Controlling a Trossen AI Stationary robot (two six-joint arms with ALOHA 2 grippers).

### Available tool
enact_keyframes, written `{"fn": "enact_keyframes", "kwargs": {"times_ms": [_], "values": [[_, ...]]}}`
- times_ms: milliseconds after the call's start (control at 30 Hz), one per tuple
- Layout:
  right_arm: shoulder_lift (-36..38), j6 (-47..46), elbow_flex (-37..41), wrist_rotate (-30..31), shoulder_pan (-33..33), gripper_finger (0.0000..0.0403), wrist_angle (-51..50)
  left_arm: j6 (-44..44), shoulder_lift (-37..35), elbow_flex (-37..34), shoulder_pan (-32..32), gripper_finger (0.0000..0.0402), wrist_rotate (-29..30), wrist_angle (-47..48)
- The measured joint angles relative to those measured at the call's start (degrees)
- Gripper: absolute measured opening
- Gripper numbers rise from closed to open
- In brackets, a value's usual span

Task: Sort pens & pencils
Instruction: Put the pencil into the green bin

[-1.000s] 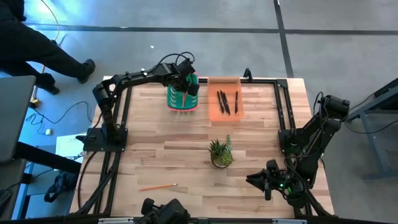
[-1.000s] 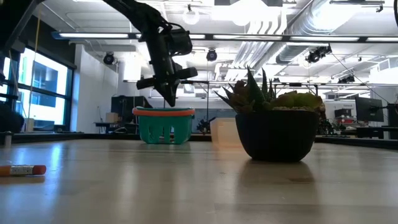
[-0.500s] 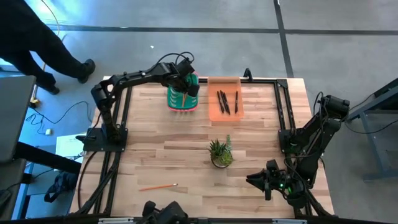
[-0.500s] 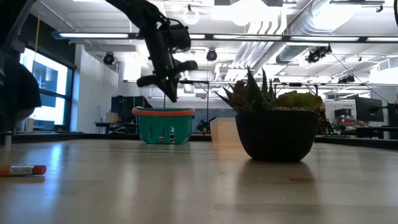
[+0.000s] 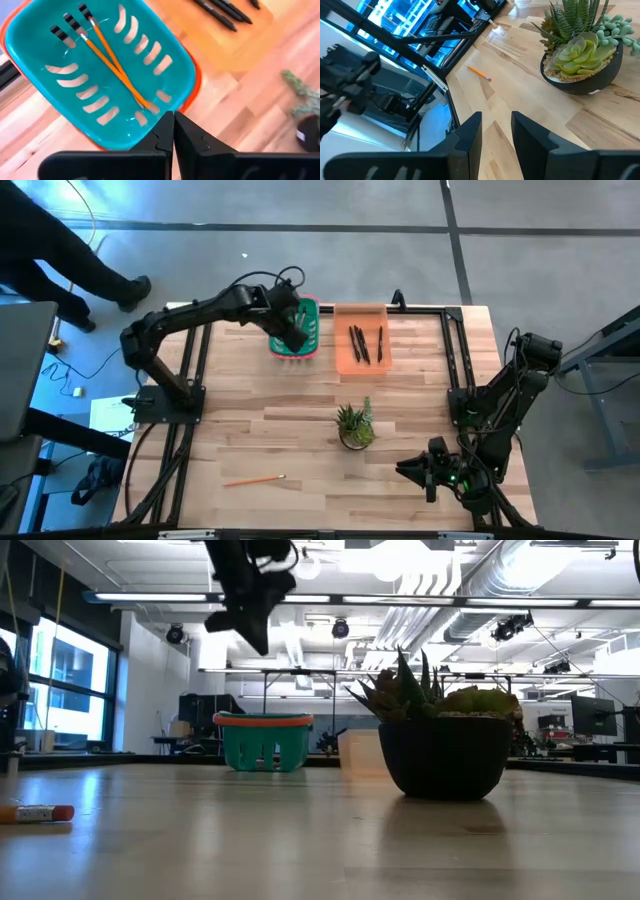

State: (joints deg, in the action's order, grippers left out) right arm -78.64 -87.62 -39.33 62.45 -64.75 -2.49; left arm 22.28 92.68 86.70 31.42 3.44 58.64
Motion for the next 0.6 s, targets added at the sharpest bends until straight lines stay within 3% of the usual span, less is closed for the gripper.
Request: {"fn": "enact_keyframes", "kwargs": {"times_ms": [600], "values": [[0.01, 0.23, 0.00, -1.10, 0.00, 0.0096, 0.40, 3.52, -4.15, -0.01, -17.02, 0.0001, 7.87, 6.52]]}}
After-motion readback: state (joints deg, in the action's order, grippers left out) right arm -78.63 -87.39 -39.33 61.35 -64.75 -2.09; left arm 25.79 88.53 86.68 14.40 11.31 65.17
